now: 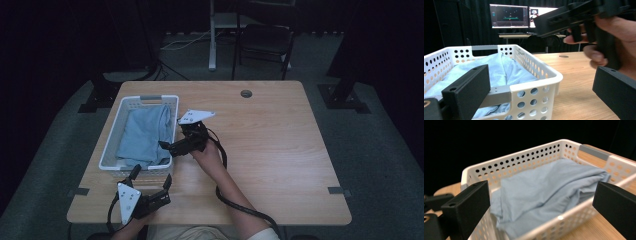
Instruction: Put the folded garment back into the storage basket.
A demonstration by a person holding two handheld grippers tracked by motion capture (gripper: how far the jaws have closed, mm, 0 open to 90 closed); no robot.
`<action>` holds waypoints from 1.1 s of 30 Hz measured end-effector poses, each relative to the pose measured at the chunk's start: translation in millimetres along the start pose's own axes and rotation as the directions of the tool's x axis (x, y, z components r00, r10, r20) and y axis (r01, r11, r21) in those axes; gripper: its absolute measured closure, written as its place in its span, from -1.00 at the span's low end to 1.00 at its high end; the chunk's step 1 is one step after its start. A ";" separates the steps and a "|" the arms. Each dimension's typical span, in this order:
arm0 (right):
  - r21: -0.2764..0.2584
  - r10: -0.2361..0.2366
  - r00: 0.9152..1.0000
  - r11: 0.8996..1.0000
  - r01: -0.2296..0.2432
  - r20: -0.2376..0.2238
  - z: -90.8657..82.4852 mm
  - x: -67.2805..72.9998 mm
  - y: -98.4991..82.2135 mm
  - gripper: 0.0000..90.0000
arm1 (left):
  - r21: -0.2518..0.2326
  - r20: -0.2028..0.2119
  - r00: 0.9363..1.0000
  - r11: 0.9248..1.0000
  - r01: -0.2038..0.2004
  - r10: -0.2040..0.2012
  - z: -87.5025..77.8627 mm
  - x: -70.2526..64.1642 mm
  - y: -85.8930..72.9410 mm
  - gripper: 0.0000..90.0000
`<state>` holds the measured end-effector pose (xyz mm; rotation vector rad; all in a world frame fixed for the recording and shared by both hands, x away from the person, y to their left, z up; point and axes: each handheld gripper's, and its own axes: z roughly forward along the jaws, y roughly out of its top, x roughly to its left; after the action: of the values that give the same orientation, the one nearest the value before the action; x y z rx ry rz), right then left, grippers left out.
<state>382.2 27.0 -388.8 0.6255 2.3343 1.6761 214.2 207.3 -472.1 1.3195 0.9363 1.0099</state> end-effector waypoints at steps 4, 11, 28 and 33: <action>0.011 -0.032 0.999 0.999 0.031 0.029 -13.4 4.5 -1.1 -0.98 | 0.001 0.000 1.000 1.000 -0.001 0.001 0.0 0.0 0.0 -0.94; -0.006 -0.050 0.997 0.999 0.050 0.058 -33.4 6.1 -1.1 -0.98 | 0.000 -0.002 1.000 1.000 0.000 0.000 0.0 -0.1 0.0 -0.94; -0.025 -0.050 0.983 0.998 0.055 0.177 -107.1 3.2 -7.8 -0.98 | 0.002 -0.005 1.000 1.000 -0.001 0.001 0.3 -0.2 0.0 -0.94; -0.010 -0.056 0.971 0.998 0.060 0.234 -128.8 -0.2 -17.7 -0.98 | 0.004 -0.007 1.000 1.000 -0.001 0.001 0.3 -0.2 0.1 -0.94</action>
<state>327.2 -87.8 -362.0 0.7023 2.1495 1.5063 214.4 207.0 -472.0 1.3203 0.9433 1.0150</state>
